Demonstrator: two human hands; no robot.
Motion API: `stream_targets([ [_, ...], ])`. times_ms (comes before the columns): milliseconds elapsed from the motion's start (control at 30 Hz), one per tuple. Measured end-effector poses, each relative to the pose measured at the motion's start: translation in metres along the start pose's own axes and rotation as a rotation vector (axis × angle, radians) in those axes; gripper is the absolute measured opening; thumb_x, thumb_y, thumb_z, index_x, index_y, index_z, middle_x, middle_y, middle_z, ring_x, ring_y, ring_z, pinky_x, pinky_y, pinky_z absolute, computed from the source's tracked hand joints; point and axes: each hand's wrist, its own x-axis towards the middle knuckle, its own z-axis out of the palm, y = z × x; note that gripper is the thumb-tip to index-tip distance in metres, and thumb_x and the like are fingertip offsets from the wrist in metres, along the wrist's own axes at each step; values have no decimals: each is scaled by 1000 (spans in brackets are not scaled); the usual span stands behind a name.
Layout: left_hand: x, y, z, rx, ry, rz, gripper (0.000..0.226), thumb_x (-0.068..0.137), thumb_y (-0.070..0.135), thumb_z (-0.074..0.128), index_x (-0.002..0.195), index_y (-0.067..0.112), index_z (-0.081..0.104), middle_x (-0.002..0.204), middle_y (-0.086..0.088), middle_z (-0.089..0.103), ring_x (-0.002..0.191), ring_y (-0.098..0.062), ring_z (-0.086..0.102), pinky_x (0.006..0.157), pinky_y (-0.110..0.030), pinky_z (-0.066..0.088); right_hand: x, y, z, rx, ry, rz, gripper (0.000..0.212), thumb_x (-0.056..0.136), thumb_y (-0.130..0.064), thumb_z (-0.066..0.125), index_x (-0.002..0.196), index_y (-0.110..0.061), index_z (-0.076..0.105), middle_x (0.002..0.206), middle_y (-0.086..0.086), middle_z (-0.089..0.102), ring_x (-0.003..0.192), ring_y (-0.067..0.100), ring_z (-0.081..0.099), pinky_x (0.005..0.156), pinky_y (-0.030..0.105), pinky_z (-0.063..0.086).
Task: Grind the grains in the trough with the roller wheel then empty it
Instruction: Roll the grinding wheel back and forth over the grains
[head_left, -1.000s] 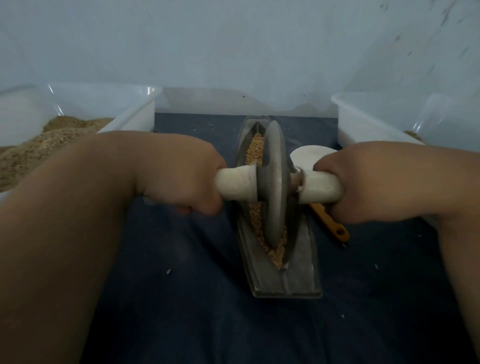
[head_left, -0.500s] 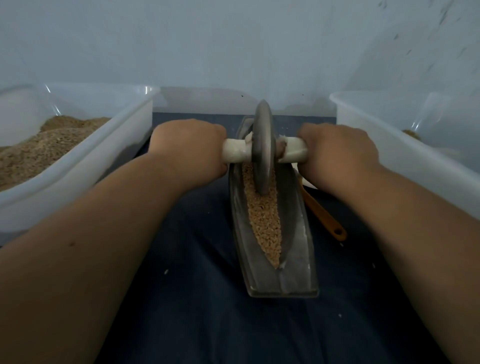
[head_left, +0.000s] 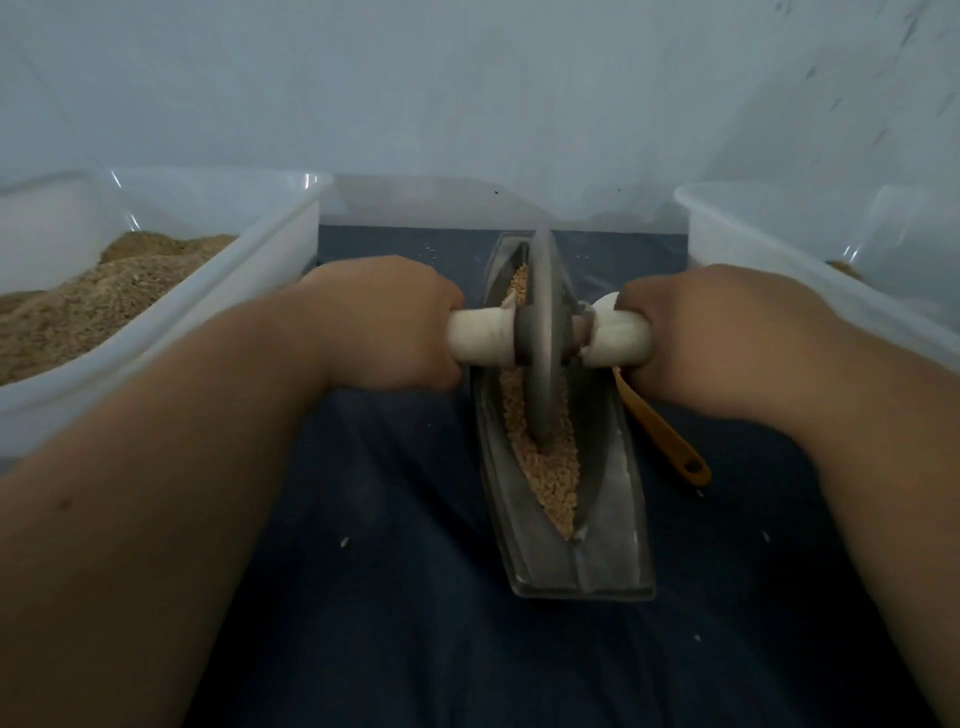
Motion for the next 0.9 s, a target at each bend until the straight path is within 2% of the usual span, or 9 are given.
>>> stream_targets([
  [100,12,2,13,87,217,-101,26,72,53,58,88,33,57,69,10,50,68,-17,51,61,-31,42,17,2,21,-101,226,49,20,74,-33,61,74,-30,41,61,-9,41,51,14,39,48,24,22],
  [167,20,5,18,115,301,-150,21,77,51,56,86,32,54,66,9,45,66,-20,48,57,-29,36,28,2,30,-128,311,72,18,74,-26,63,78,-29,45,62,-6,37,54,23,41,54,27,23],
  [267,25,8,19,149,346,-159,17,80,47,56,81,32,47,65,8,44,59,-16,43,53,-27,33,35,4,35,-96,344,93,12,74,-23,62,82,-24,53,66,-2,46,60,29,52,57,31,29],
  [400,21,6,15,165,265,-123,25,77,46,57,70,30,40,65,10,43,55,-12,38,54,-28,34,29,6,28,-62,214,86,20,75,-30,60,71,-29,40,64,-8,47,53,14,41,48,24,26],
  [533,3,2,-4,27,-36,-17,22,68,47,65,71,29,52,64,9,58,58,-7,52,61,-30,49,11,2,-4,39,-104,0,18,72,-39,65,70,-33,48,64,-9,55,59,9,53,55,30,48],
  [600,-8,2,-13,-60,-215,29,18,67,41,67,71,25,60,54,9,65,51,-5,59,56,-26,47,-2,-1,-21,99,-255,-29,15,69,-38,67,69,-36,52,61,-11,58,57,3,55,53,26,45],
  [667,-14,3,-17,-73,-291,60,17,66,38,68,70,23,62,51,13,64,49,-2,59,55,-25,47,-14,-4,-32,127,-333,-45,12,66,-39,65,67,-36,54,62,-18,58,55,1,55,49,21,37],
  [800,-10,3,-14,-54,-163,67,21,62,46,65,72,29,60,56,11,63,52,-4,58,57,-29,51,-14,-5,-31,164,-321,-38,17,70,-32,69,67,-32,53,57,-12,55,55,0,52,49,22,35],
  [900,1,0,-3,5,0,19,32,57,54,56,81,34,58,68,11,57,63,-5,53,63,-33,51,-2,-1,-14,121,-190,2,17,73,-35,67,71,-36,50,65,-10,57,60,5,53,52,27,42],
])
